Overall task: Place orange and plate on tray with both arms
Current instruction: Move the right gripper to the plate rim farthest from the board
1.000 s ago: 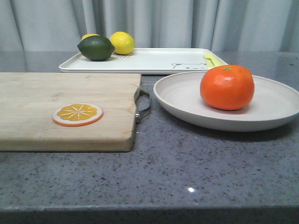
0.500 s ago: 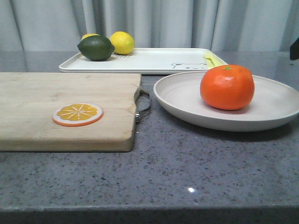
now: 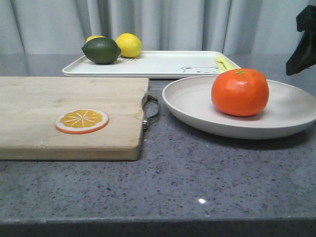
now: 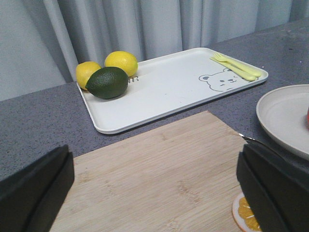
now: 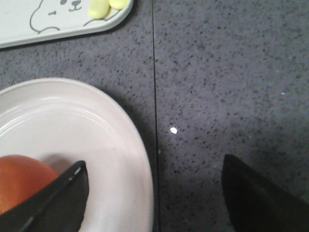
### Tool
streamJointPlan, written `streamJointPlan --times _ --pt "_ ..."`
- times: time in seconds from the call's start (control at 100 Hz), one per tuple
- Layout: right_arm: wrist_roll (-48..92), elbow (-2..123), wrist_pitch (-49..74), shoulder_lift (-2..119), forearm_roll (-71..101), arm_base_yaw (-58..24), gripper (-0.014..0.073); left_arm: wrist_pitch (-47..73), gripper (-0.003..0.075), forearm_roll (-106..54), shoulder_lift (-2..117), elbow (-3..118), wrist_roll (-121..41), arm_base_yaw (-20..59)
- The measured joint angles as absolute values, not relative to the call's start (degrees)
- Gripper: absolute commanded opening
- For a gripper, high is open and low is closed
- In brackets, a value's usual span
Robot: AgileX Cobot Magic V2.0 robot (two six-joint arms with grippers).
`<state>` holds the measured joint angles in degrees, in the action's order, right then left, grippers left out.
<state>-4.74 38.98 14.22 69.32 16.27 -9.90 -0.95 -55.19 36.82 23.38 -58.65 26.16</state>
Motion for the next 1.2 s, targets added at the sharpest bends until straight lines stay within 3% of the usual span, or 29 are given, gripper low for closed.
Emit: streamJointPlan --times 0.59,0.78,1.2 --pt "-4.74 39.28 16.79 74.18 16.27 -12.29 0.0548 -0.95 0.0660 -55.19 36.82 23.38 -58.65 26.16" --pt "-4.74 39.31 17.36 74.31 16.27 -12.29 0.0409 -0.95 0.0660 -55.19 36.82 23.38 -58.65 26.16" --pt "-5.07 39.31 17.17 74.72 19.10 -12.29 0.0006 -0.95 0.0660 -55.19 36.82 23.38 -58.65 26.16"
